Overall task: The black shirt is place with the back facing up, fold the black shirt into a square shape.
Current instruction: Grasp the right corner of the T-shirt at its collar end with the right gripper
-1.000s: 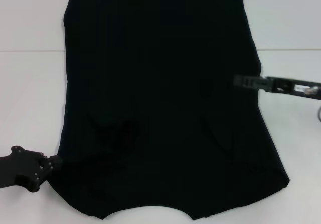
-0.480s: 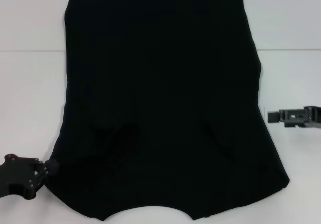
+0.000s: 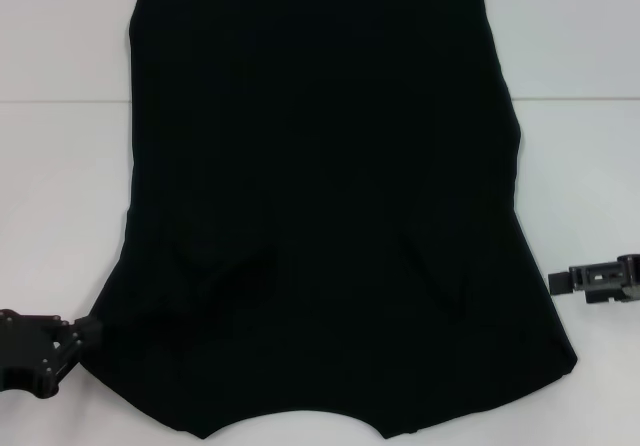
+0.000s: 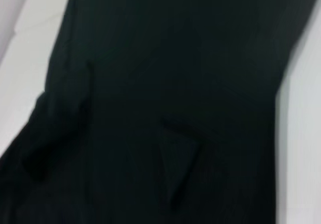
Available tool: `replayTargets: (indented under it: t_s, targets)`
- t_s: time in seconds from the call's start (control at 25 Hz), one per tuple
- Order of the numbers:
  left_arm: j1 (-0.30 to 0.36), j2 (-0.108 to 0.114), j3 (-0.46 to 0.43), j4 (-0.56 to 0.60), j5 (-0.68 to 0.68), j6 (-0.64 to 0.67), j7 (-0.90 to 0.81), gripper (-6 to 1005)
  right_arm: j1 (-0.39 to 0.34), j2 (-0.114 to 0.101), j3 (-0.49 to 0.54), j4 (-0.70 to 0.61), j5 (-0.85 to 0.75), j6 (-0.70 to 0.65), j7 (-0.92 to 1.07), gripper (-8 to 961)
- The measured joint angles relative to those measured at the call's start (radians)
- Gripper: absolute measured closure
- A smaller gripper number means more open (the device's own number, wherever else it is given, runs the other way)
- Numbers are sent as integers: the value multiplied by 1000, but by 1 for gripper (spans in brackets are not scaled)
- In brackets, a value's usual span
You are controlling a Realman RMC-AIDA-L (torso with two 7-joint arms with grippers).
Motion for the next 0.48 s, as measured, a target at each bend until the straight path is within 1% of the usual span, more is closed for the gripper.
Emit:
replayTargets:
  t_s: [0.48]
  targets:
    - [-13, 2, 2, -4, -3, 3, 2, 984, 15, 10, -10, 6, -43, -31, 8, 75]
